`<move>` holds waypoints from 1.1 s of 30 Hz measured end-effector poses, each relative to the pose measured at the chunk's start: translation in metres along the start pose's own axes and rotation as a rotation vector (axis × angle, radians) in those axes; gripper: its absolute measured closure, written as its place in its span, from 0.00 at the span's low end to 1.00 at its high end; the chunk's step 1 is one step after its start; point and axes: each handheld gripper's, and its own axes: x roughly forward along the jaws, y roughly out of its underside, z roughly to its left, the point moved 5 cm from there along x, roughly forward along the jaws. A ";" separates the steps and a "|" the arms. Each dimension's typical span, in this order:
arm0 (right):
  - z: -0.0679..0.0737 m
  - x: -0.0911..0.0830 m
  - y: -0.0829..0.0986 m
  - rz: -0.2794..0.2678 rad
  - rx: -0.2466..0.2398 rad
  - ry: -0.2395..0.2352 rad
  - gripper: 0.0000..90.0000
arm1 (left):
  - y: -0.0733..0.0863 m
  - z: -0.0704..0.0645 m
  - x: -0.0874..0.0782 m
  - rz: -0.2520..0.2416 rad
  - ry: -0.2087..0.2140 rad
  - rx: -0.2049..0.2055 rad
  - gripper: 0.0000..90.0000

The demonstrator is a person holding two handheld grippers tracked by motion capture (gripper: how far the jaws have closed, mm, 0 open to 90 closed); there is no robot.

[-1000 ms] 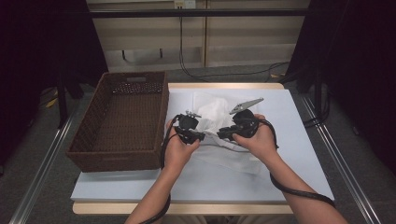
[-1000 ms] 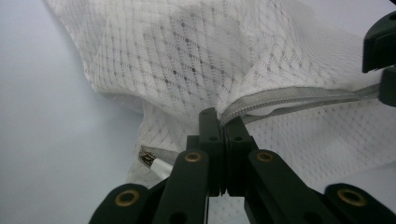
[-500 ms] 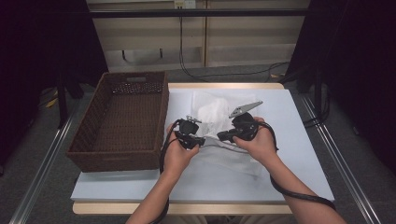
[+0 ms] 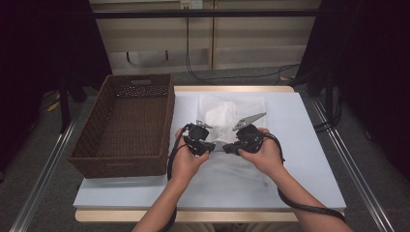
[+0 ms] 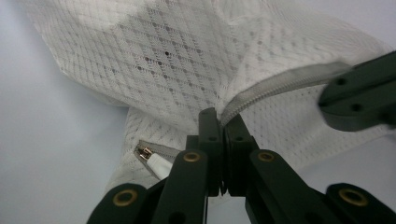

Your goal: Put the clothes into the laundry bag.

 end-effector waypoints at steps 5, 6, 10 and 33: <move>-0.011 0.016 0.004 0.024 0.009 0.033 1.00 | 0.002 -0.001 0.001 0.001 0.015 -0.007 0.98; -0.013 0.020 0.003 0.025 0.011 0.039 1.00 | 0.002 -0.001 0.001 -0.006 0.015 -0.016 0.98; -0.019 0.033 0.003 0.039 0.007 0.065 1.00 | 0.003 -0.003 0.001 -0.003 0.038 -0.017 0.98; -0.059 0.051 -0.001 0.026 0.055 0.181 1.00 | 0.011 -0.002 0.006 0.027 0.060 -0.018 0.98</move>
